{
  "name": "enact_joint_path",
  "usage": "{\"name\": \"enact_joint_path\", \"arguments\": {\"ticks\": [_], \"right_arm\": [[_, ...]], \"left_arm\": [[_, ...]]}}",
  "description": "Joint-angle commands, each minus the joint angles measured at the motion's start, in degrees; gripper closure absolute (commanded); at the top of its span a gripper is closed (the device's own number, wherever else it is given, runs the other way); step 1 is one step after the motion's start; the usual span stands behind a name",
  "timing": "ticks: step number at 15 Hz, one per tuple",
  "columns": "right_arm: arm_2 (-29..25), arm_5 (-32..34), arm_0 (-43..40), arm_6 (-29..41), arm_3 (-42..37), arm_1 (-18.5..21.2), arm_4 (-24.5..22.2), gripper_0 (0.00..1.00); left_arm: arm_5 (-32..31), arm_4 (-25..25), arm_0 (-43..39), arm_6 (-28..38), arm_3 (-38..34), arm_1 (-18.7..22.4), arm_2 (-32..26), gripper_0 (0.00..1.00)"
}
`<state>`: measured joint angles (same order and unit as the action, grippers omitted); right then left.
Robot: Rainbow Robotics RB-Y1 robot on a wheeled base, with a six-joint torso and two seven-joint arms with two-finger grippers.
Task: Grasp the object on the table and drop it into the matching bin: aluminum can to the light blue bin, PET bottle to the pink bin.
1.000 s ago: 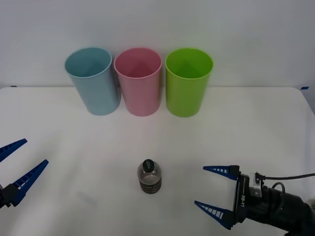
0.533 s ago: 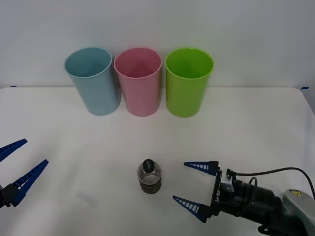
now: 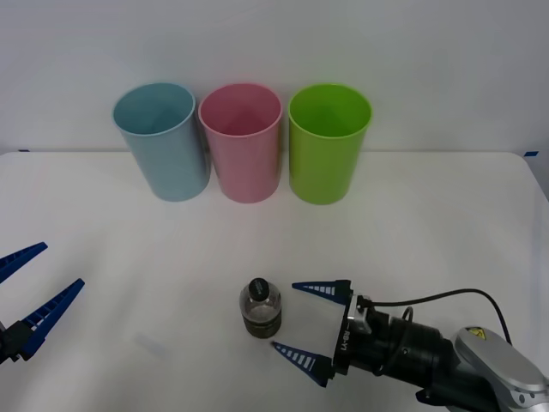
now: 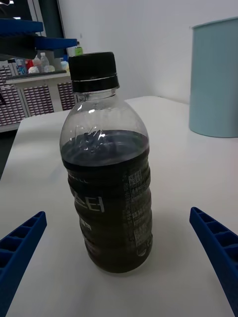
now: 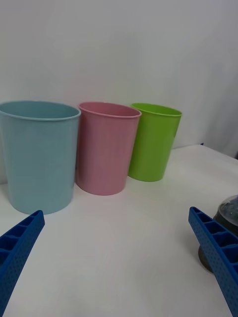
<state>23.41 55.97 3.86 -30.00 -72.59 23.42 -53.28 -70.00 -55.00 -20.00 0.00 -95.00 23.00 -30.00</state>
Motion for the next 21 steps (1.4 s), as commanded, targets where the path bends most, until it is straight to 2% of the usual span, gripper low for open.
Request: {"name": "enact_joint_path", "arguments": {"ticks": [1, 12, 20, 21], "right_arm": [[1.73, -2.36, 0.53, -0.50, 0.00, -1.19, -0.15, 0.00], [4.10, -9.57, 1.68, -2.17, 0.00, -5.93, -2.00, 0.00], [4.54, -11.15, 1.68, -3.05, 0.00, -6.72, -2.00, 0.00], [4.54, -11.24, 1.76, -3.05, 0.00, -6.81, -2.00, 0.08]], "left_arm": [[0.00, 0.00, 0.00, 0.00, 0.00, 0.00, 0.00, 0.00], [0.00, 0.00, 0.00, 0.00, 0.00, 0.00, 0.00, 0.00], [0.00, 0.00, 0.00, 0.00, 0.00, 0.00, 0.00, 0.00], [0.00, 0.00, 0.00, 0.00, 0.00, 0.00, 0.00, 0.00]]}}
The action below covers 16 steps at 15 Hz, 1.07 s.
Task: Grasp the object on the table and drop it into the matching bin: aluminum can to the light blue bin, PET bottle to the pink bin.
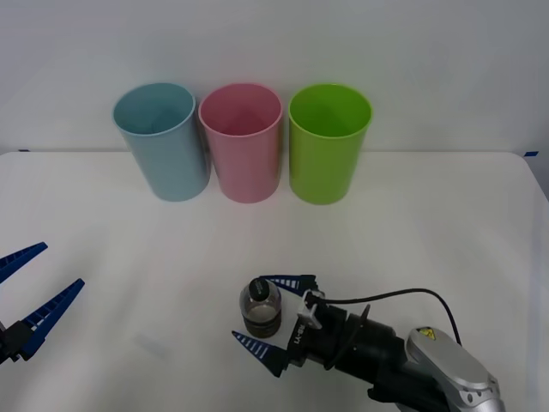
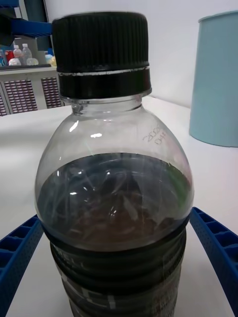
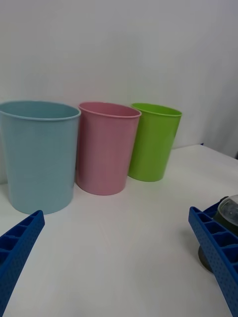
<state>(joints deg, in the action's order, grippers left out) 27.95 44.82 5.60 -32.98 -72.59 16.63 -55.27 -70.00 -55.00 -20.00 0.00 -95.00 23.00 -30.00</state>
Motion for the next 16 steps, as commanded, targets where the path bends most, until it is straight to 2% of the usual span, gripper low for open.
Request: {"name": "enact_joint_path", "arguments": {"ticks": [1, 2, 3, 12, 16], "right_arm": [[-0.09, -0.08, 0.03, -0.06, 0.08, -0.02, 0.08, 0.54], [-0.18, -0.08, -0.06, -0.06, -0.01, -0.02, -0.01, 0.89], [-0.18, -0.08, -0.06, 0.02, -0.01, -0.02, -0.01, 1.00], [-1.76, 1.15, -0.15, 0.11, -0.45, 0.69, -0.01, 1.00], [-2.03, -0.61, -3.58, 1.69, -8.36, 5.08, 1.57, 1.00]], "left_arm": [[0.00, 0.00, 0.00, 0.00, 0.00, 0.00, 0.00, 0.00], [0.00, 0.00, 0.00, 0.00, 0.00, 0.00, 0.00, 0.00], [0.00, 0.00, 0.00, 0.00, 0.00, 0.00, 0.00, 0.00], [0.00, 0.00, 0.00, 0.00, 0.00, 0.00, 0.00, 0.00], [0.00, 0.00, 0.00, 0.00, 0.00, 0.00, 0.00, 0.00]]}}
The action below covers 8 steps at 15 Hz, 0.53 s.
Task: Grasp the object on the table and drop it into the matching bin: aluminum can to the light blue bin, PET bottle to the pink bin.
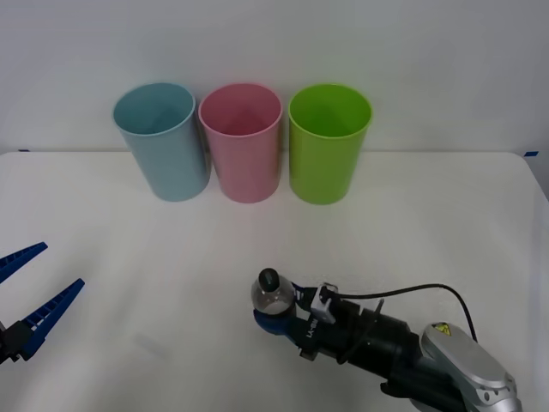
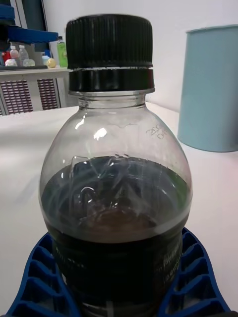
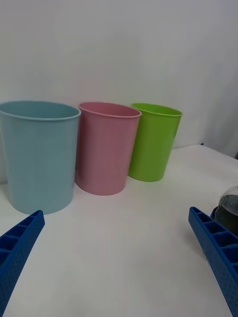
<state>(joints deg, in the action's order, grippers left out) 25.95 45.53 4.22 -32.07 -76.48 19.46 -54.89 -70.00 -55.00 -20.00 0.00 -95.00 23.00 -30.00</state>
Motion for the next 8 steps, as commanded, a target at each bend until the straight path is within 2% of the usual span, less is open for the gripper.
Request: {"name": "enact_joint_path", "arguments": {"ticks": [1, 3, 8], "right_arm": [[-0.03, -2.02, -3.25, 1.31, -6.40, 3.22, 1.63, 1.00], [-0.73, -4.22, -6.42, 3.24, -12.73, 5.50, 2.59, 1.00], [-4.86, -5.80, -11.60, 12.20, -23.89, 7.61, 2.24, 1.00]], "left_arm": [[0.00, 0.00, 0.00, 0.00, 0.00, 0.00, 0.00, 0.00], [0.00, 0.00, 0.00, 0.00, 0.00, 0.00, 0.00, 0.00], [0.00, 0.00, 0.00, 0.00, 0.00, 0.00, 0.00, 0.00]]}}
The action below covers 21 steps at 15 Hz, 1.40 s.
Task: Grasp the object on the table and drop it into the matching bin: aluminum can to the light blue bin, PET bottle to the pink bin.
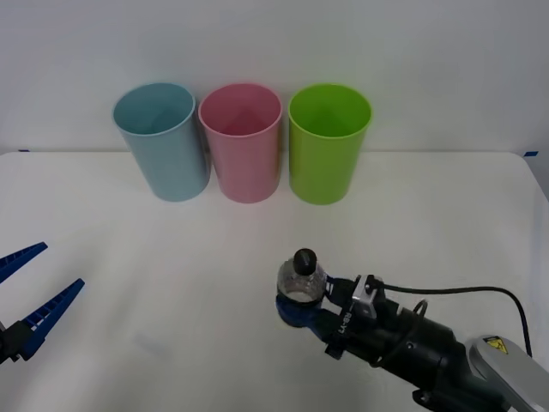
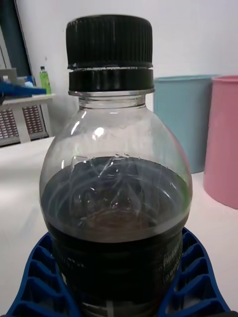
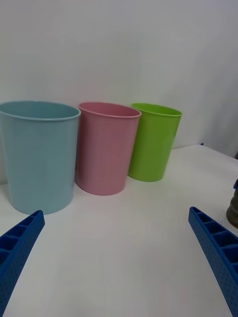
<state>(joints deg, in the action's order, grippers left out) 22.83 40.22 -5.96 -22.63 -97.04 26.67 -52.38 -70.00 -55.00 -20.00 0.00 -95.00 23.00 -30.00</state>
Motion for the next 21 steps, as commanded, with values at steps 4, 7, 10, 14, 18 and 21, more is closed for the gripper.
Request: {"name": "enact_joint_path", "arguments": {"ticks": [4, 7, 10, 14, 18, 21], "right_arm": [[-5.60, -1.90, -2.91, 8.31, -10.10, 0.40, -0.71, 1.00], [-8.15, -4.27, -3.00, 13.67, -14.84, 0.66, -1.68, 1.00], [-11.14, -6.20, -2.83, 18.77, -18.27, 0.57, -2.20, 1.00], [-12.63, -11.12, 1.31, 25.80, -20.82, 0.57, -4.75, 1.00], [-12.63, -15.69, 7.19, 30.54, -20.56, 0.57, -6.60, 1.00], [-12.10, -16.57, 12.91, 32.83, -16.60, 0.40, -7.83, 1.00]], "left_arm": [[0.00, 0.00, 0.00, 0.00, 0.00, 0.00, 0.00, 0.00], [0.00, 0.00, 0.00, 0.00, 0.00, 0.00, 0.00, 0.00], [0.00, 0.00, 0.00, 0.00, 0.00, 0.00, 0.00, 0.00], [0.00, 0.00, 0.00, 0.00, 0.00, 0.00, 0.00, 0.00], [0.00, 0.00, 0.00, 0.00, 0.00, 0.00, 0.00, 0.00], [0.00, 0.00, 0.00, 0.00, 0.00, 0.00, 0.00, 0.00]]}}
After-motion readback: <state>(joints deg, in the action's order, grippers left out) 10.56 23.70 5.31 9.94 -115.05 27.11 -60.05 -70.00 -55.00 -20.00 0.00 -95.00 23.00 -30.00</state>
